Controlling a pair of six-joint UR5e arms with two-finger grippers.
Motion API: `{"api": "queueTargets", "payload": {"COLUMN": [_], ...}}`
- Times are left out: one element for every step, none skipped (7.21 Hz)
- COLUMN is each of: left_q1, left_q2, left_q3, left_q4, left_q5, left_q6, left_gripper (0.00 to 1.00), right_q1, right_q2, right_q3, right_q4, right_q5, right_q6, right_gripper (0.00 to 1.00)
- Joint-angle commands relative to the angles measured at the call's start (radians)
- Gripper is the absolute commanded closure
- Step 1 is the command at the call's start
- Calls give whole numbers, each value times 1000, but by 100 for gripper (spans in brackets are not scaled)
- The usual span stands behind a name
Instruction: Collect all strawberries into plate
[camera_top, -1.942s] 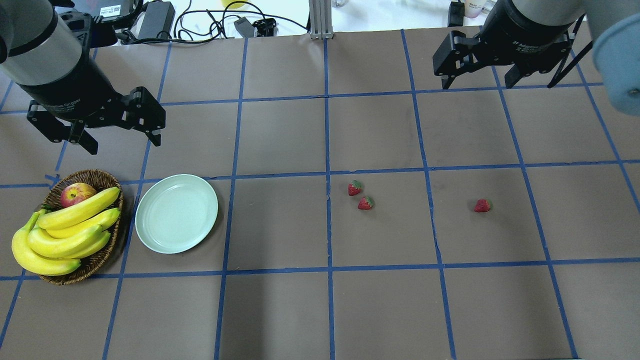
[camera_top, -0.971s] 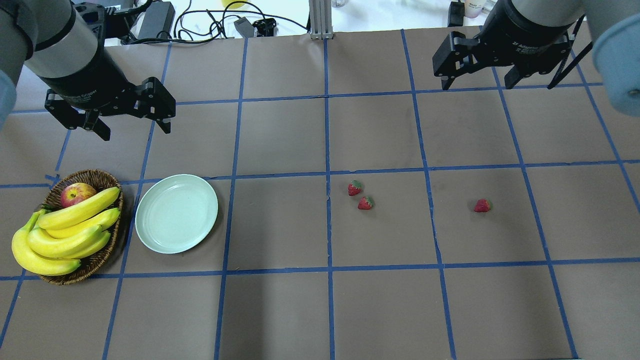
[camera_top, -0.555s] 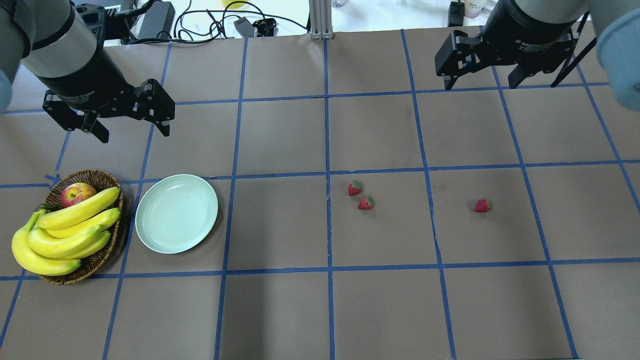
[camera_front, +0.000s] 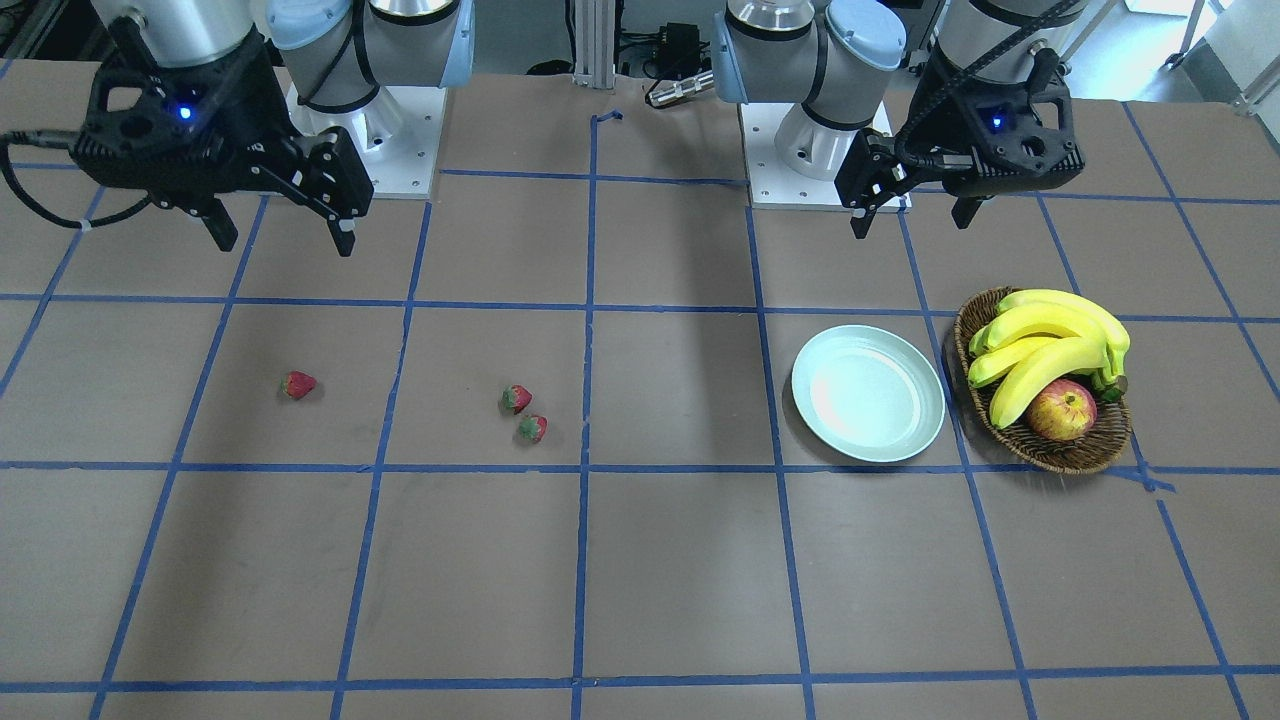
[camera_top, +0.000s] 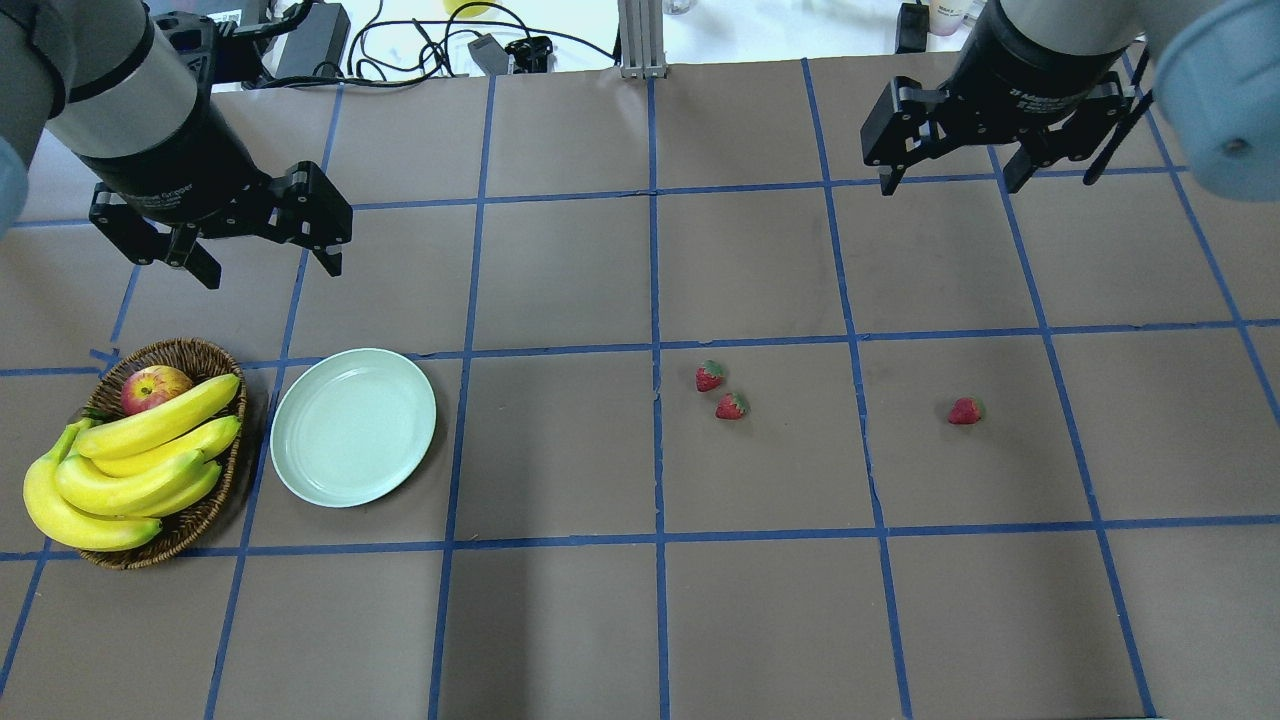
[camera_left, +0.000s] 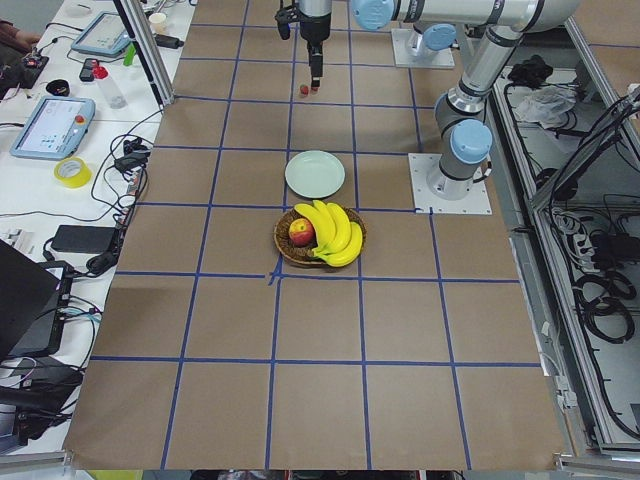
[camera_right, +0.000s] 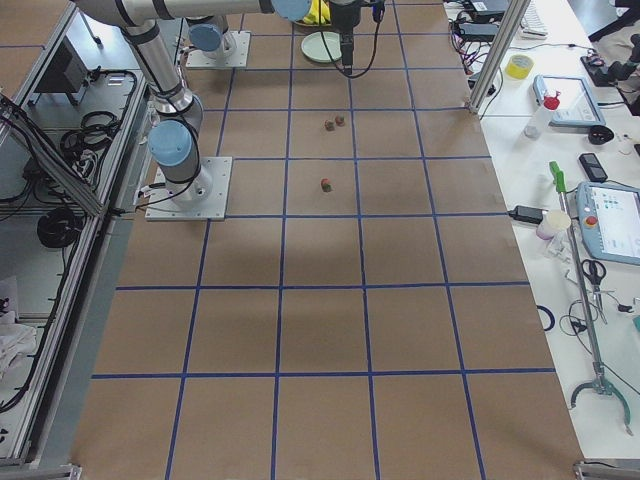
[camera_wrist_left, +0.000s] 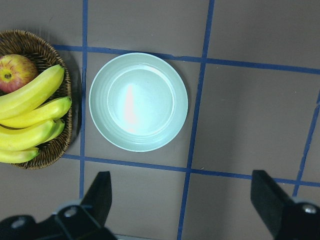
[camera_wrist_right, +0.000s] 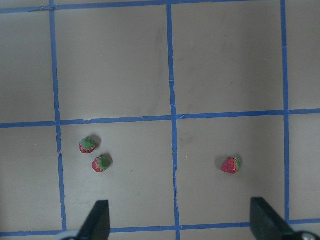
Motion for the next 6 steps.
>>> {"api": "queueTargets", "payload": {"left_q1": [1,0,0,1,1,1], "left_q2": [0,0,0,0,0,0], "left_q3": [-1,-4,-4,-4,-7,-7], "left_q4": [0,0,0,0,0,0], "left_q5": [3,3,3,7,10,10], "left_q6": [0,0,0,0,0,0], "left_gripper": [0,0,0,0,0,0], "right_q1": [24,31,31,32,54,128], "right_q2": [101,101,100,104,132,177], "right_q3": [-41,-41,-36,-29,-29,-27], "right_q4": [13,16,16,14,1,-83], "right_q5": [4,1,12,17,40,70], "right_q6": [15,23,23,29,96,191], "right_gripper": [0,0,0,0,0,0]}}
